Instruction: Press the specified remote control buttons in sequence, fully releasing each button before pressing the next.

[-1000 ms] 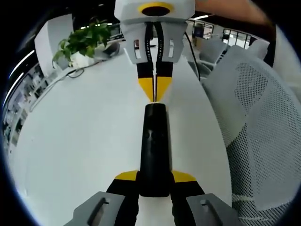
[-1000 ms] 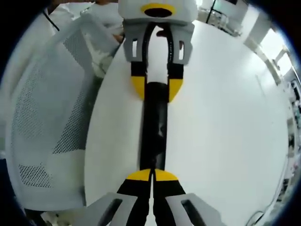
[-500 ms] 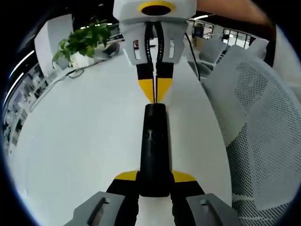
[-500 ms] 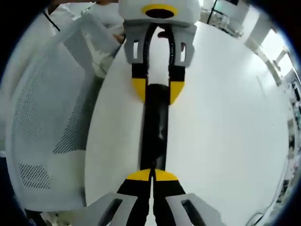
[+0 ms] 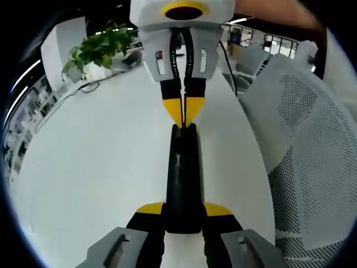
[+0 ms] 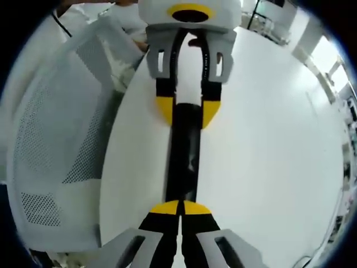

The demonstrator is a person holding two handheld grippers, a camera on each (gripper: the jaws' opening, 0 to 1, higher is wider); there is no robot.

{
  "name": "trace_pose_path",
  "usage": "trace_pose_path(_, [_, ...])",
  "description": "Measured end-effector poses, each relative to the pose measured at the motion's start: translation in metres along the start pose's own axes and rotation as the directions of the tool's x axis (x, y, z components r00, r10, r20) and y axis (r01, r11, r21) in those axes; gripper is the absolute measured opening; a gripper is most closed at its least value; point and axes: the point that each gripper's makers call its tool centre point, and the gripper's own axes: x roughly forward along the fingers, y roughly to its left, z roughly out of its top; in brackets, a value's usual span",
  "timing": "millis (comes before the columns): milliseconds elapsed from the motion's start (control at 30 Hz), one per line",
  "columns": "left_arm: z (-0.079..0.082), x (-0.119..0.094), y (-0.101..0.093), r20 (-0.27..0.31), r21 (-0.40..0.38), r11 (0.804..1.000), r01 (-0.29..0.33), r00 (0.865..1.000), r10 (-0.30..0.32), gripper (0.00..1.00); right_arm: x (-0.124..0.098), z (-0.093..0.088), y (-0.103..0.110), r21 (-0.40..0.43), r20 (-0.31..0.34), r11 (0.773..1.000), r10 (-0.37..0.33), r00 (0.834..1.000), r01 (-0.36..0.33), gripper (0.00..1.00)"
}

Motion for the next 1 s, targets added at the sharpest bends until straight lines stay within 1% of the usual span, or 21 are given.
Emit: trace_pose_path(1000, [0.0002, 0.0000, -0.0003, 0.003, 0.000, 1.000, 0.002, 1.000, -0.002, 0.25, 0.0056, 0.0003, -0.0011, -0.018, -0.019, 1.000, 0.012, 1.000, -0.012, 0.00])
